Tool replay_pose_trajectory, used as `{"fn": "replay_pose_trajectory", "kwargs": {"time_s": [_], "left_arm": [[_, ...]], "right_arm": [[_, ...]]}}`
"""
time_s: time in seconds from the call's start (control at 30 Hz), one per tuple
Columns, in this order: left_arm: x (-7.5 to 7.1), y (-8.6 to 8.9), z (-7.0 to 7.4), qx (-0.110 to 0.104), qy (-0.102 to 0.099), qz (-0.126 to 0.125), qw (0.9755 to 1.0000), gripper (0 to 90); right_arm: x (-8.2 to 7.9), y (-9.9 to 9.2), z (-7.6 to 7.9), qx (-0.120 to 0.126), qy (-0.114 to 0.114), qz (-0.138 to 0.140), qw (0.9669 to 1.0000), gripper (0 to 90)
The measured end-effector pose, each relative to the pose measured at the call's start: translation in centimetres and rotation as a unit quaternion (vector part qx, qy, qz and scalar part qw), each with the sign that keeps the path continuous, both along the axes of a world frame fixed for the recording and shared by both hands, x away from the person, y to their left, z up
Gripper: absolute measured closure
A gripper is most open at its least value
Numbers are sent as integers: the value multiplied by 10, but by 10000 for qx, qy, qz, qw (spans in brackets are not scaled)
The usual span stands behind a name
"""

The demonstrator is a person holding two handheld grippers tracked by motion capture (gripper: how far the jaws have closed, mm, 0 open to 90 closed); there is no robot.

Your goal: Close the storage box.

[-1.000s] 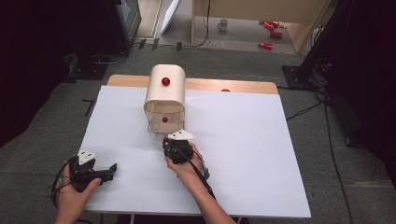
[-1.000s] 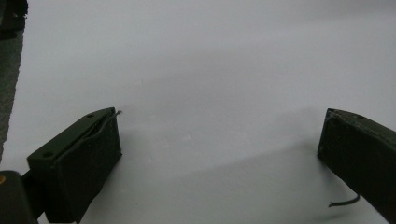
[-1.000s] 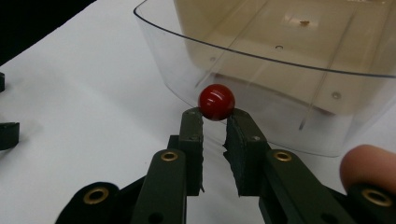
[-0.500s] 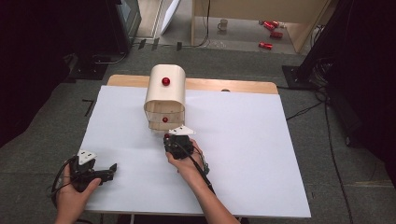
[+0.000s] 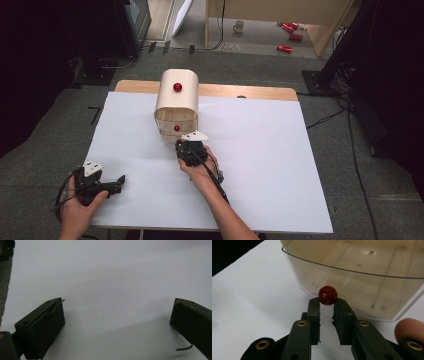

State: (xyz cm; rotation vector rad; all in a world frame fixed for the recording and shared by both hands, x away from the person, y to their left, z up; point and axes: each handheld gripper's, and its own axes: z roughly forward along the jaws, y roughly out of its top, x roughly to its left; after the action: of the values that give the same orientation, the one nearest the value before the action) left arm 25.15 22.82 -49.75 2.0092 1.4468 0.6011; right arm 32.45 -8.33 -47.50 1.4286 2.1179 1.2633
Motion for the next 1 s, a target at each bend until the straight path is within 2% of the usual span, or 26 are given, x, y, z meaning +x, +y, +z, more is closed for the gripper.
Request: {"fn": "replay_pose_trajectory", "kwargs": {"time_s": [0.23,0.47,0.63,0.67,0.73,0.83,0.93,1.0], "left_arm": [[0,0,0,0,0,-1,10000,0],[0,0,0,-1,1,-2,10000,0],[0,0,0,1,0,0,10000,0],[0,0,0,1,1,0,10000,0],[0,0,0,1,0,0,10000,0],[0,0,0,1,0,0,10000,0],[0,0,0,2,1,0,10000,0],[0,0,0,1,2,0,10000,0]], "right_arm": [[0,-1,0,1,-18,51,10000,753],[-4,-9,5,157,-72,354,9992,606],[-10,-17,10,81,-110,492,9987,410],[-12,-19,10,13,-147,484,9987,351],[-16,-22,12,-175,-215,482,9985,174],[-19,-30,12,-359,-153,489,9980,25],[-22,-43,12,-383,-125,480,9980,0],[-24,-51,12,-447,-132,368,9982,0]]}}
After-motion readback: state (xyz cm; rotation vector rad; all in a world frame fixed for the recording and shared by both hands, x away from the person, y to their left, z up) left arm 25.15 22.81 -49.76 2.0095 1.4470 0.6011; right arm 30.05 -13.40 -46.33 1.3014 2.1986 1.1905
